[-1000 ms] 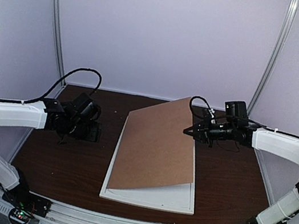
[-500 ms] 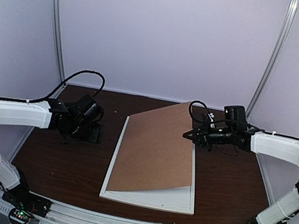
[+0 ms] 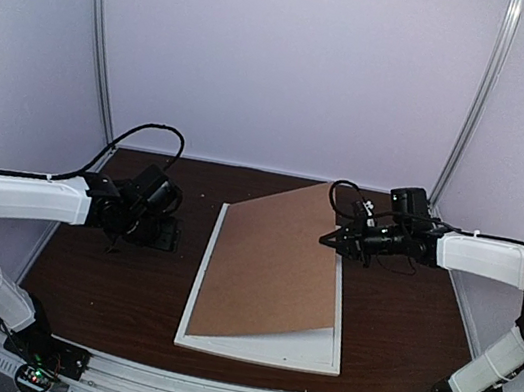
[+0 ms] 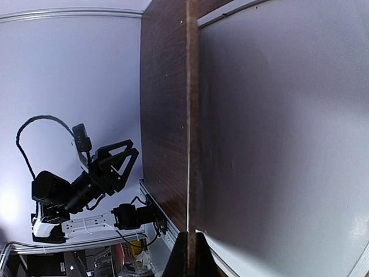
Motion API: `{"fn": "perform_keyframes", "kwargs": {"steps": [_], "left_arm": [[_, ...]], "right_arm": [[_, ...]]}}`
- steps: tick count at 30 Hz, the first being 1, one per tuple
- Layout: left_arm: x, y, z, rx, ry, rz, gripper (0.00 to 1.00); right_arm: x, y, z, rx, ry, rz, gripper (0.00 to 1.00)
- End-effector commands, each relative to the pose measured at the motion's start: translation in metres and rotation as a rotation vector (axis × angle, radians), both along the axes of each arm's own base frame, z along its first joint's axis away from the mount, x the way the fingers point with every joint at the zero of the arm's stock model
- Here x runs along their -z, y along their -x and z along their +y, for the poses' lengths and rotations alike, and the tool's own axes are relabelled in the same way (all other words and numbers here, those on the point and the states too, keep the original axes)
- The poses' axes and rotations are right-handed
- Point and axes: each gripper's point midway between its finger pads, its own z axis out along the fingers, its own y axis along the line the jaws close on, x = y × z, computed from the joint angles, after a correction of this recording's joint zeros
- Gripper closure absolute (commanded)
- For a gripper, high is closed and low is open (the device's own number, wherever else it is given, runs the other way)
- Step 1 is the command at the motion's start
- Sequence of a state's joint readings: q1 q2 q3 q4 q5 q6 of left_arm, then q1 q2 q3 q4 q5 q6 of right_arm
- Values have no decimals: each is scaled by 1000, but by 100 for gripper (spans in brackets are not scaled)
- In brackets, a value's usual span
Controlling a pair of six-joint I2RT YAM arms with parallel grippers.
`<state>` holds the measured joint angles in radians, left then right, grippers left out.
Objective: Put the photo into the frame
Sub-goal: Place the backboard next to the photo.
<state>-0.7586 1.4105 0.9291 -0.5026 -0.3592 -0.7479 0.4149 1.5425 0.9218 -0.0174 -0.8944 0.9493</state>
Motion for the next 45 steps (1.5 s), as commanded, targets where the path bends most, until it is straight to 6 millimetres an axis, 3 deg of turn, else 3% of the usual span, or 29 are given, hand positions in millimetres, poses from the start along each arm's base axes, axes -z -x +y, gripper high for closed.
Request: {"fn": "perform_keyframes", "kwargs": {"steps": [1,19,45], "left_arm": [[-8,-8,-5,6,13,-19,29],[-5,-8,-8,20,10,-7,27],[-5,-7,-8,26,1,-5,23]], "right_arm": [[-8,1,6,-28,-26,-50,100],[-6,14,2,-45,-15,-26,100],[-9,15,-6,-35,-33,-8,100]]}}
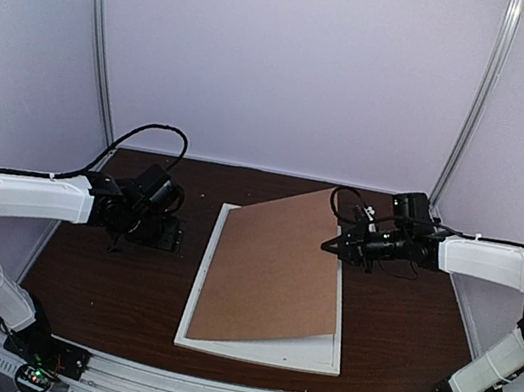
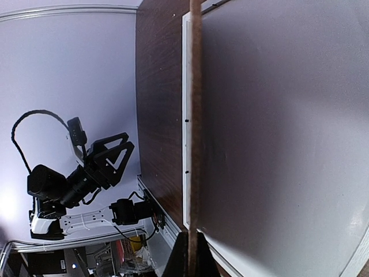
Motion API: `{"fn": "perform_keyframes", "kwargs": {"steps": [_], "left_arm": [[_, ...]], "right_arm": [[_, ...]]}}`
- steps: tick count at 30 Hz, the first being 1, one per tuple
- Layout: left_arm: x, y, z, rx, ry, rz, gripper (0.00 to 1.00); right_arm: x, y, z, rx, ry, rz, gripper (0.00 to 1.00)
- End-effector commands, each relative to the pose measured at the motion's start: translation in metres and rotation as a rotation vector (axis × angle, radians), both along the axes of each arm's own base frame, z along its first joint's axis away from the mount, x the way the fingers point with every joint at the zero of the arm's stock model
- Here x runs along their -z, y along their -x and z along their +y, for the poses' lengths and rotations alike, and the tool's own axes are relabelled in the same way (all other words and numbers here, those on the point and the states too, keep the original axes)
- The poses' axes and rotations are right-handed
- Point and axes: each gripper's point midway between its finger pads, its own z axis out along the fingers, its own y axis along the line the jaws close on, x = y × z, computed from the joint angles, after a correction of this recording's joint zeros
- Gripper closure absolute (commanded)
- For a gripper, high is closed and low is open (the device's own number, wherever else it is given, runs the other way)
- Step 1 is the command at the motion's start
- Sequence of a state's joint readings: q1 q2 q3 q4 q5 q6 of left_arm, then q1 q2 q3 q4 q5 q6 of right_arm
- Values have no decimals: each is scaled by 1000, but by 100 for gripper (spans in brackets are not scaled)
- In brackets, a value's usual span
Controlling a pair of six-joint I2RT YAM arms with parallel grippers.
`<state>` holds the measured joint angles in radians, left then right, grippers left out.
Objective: Put the photo into the frame
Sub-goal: Place the backboard next to the photo.
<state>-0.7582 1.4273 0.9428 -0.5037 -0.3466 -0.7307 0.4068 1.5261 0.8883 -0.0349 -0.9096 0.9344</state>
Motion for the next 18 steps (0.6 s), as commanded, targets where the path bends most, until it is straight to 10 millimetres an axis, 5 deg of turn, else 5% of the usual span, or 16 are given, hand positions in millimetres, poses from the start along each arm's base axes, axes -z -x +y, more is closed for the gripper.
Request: {"fn": "perform_keyframes", "kwargs": {"steps": [1,18], "left_arm": [[-6,-6,-4,6,7,-13,23],[-6,-6,-5,12,5,-8,23]], "right_arm": [[-17,6,-1,-24,-41,-28,100],[4,1,1,-29,-18,-12,100]]}}
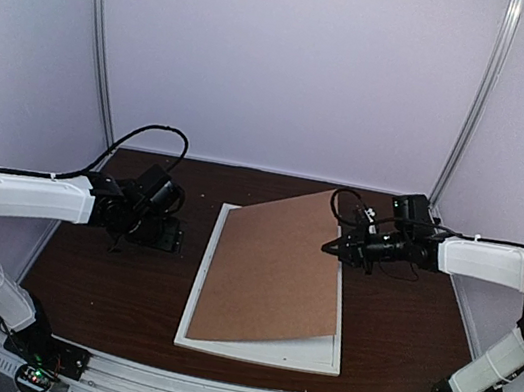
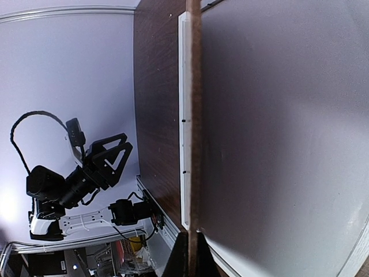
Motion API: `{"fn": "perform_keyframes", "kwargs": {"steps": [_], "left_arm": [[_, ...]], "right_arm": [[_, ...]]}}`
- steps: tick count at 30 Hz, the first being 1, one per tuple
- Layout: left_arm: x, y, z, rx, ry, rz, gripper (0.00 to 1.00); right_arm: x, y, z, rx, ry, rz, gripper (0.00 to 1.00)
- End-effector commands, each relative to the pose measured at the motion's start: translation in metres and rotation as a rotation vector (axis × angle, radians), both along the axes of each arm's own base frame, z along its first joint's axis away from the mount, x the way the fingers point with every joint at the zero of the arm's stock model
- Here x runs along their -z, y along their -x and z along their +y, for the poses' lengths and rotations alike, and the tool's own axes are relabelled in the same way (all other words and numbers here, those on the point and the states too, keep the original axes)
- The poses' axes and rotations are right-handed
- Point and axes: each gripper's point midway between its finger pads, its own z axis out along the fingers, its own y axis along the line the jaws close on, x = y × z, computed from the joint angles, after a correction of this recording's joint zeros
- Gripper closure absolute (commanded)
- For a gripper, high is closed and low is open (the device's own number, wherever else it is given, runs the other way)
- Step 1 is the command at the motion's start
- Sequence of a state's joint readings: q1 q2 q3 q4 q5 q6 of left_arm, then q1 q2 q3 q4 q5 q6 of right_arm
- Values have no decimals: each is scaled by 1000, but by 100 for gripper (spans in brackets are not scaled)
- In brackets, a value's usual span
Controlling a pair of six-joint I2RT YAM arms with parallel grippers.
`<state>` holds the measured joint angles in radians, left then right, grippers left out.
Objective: Put the photo into the frame
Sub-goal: Place the backboard next to the photo.
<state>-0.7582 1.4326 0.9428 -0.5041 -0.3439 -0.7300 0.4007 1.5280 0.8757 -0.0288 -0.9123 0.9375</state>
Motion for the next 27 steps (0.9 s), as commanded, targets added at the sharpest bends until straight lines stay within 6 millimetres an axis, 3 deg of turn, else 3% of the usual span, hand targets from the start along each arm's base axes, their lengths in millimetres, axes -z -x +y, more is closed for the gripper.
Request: {"fn": "perform_keyframes", "kwargs": {"steps": [1,11,14,21,27], "left_arm": [[-8,-7,-4,9,7,-14,23],[-5,-6,-7,17,9,-2,23],[-4,-5,-7,17,10,1,23],[-1,-5,-7,19,7,9,23],[3,-5,-8,23,3,20,23]], "right_arm": [[0,0,4,-37,-17,-24,100],[22,1,0,-48,36,-3,100],[25,1,-3,-54,70,-7,93],[36,1,-6,-72,131,0,65],[49,0,-9,-86,181,10,56]]}}
